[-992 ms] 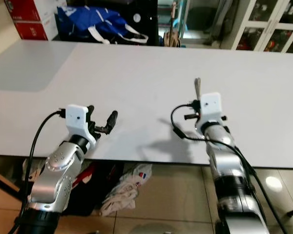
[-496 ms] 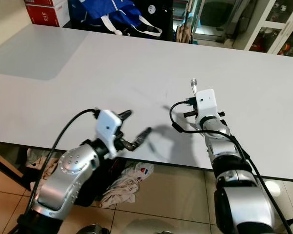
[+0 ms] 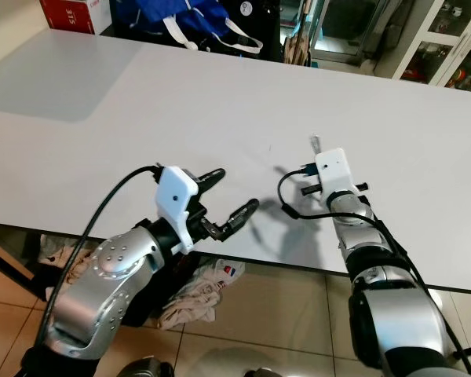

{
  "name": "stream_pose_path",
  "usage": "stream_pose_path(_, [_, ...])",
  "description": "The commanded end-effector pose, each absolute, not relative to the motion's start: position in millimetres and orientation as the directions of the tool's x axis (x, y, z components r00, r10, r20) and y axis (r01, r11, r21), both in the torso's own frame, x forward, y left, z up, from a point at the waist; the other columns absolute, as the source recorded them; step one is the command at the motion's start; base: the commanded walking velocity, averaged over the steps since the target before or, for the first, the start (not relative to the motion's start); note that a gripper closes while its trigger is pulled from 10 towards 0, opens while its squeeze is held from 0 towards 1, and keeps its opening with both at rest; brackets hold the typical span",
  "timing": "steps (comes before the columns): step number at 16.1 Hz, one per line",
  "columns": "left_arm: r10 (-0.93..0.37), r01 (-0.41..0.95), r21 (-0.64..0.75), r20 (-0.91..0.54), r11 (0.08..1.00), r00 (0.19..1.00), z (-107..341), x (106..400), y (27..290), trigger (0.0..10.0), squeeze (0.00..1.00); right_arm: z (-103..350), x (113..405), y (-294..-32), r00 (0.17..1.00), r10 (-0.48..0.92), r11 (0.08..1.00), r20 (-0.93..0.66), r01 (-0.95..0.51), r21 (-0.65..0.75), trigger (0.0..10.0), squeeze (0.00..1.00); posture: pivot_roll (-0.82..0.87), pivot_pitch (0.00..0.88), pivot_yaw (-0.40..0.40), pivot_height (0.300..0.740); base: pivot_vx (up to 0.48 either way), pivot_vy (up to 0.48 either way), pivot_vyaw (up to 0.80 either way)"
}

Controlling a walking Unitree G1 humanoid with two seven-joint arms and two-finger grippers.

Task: Setting the table

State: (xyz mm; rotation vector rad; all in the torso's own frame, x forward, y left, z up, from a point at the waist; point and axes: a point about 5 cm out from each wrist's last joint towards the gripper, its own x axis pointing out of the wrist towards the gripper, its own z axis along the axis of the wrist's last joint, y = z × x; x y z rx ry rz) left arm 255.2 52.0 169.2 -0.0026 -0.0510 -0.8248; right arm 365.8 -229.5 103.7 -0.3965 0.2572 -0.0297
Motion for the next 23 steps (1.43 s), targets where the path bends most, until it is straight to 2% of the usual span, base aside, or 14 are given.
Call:
stream_pose_path(1, [-0.728,0.729,-0.002,0.045,0.685,0.684,170.8,251.9,53.2,10.0,0.0,100.1,362.3,-242.2,0.952,-0.149,0.916,-0.269,0.031,-0.399,0.0,0.0,0.1,0.131,-0.06,0.74,0.0,0.0,0.0])
stream_pose_path(7, [-0.712,0.711,-0.04,0.011,0.702,0.703,169.9,249.1,58.4,10.0,0.0,94.9,356.8,-258.7,0.898,-0.317,0.902,-0.306,0.185,-0.389,0.0,0.0,0.09,0.14,-0.06,0.74,0.0,0.0,0.0])
stream_pose_path(11, [-0.715,0.714,-0.051,0.0,0.698,0.699,170.7,247.9,57.4,10.0,0.0,80.1,348.3,-262.2,0.843,-0.343,0.928,-0.414,0.237,-0.287,0.0,0.0,0.09,0.15,-0.059,0.74,0.0,0.0,0.0])
stream_pose_path(14, [-0.716,0.715,-0.054,-0.006,0.697,0.698,170.5,247.1,57.1,10.0,0.0,80.7,349.1,-261.4,0.841,-0.343,0.924,-0.419,0.223,-0.31,0.0,0.0,0.09,0.152,-0.06,0.74,0.0,0.0,0.0])
stream_pose_path(15, [-0.716,0.715,-0.055,-0.007,0.697,0.698,170.7,247.0,56.7,10.0,0.0,80.8,349.2,-261.2,0.839,-0.344,0.923,-0.421,0.22,-0.315,0.6,0.0,0.09,0.153,-0.06,0.74,0.0,0.0,0.0])
stream_pose_path(16, [-0.716,0.715,-0.057,-0.007,0.697,0.698,171.1,246.7,55.9,10.0,0.0,80.8,349.5,-260.5,0.84,-0.339,0.923,-0.424,0.208,-0.324,10.0,0.0,0.09,0.156,-0.06,0.74,0.0,0.0,0.0])
stream_pose_path(21, [-0.715,0.714,-0.061,-0.006,0.698,0.699,171.2,245.7,53.8,10.0,0.0,79.6,348.7,-260.9,0.836,-0.334,0.919,-0.434,0.186,-0.348,10.0,0.0,0.09,0.159,-0.067,0.74,0.0,0.0,0.0])
stream_pose_path(22, [-0.715,0.714,-0.061,-0.007,0.698,0.699,171.1,245.9,53.8,10.0,0.0,79.4,348.4,-261.5,0.833,-0.343,0.915,-0.435,0.19,-0.356,10.0,0.8,0.09,0.159,-0.067,0.74,0.0,0.0,0.0])
stream_pose_path(23, [-0.716,0.714,-0.06,-0.008,0.698,0.698,170.9,246.2,53.9,10.0,0.0,79.0,348.1,-261.7,0.829,-0.348,0.912,-0.437,0.192,-0.362,10.0,0.94,0.08,0.159,-0.067,0.74,0.0,0.0,0.0])
